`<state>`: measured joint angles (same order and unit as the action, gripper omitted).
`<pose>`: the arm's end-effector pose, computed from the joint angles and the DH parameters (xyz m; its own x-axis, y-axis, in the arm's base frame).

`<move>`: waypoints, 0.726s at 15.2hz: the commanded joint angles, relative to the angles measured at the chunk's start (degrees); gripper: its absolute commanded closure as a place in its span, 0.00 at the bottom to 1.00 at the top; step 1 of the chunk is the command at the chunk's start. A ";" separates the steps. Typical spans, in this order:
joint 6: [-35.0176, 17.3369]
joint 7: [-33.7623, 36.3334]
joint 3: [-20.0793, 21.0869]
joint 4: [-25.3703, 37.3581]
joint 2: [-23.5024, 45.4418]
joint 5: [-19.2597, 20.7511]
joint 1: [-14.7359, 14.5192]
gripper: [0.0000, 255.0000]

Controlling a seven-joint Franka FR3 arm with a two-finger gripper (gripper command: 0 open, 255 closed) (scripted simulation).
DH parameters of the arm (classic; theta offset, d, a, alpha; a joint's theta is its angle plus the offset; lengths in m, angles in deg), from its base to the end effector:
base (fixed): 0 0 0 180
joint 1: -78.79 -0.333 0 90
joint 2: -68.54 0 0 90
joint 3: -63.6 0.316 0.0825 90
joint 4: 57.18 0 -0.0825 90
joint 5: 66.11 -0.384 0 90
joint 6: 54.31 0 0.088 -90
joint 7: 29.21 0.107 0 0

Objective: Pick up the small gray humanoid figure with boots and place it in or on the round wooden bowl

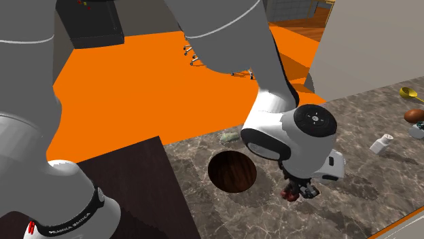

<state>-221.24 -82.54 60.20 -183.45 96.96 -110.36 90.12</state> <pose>0.5257 -0.1833 0.1681 0.9547 -0.0612 0.2911 -0.0409 -0.9963 -0.0752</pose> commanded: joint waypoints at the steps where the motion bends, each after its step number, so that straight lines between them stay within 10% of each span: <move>1: 1.25 1.61 -1.44 -0.53 -1.66 1.47 -1.15 1.00; 11: 6.47 8.50 -7.00 -2.58 -8.84 8.53 -5.39 1.00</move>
<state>-215.34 -74.88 53.81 -185.72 89.01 -102.71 85.22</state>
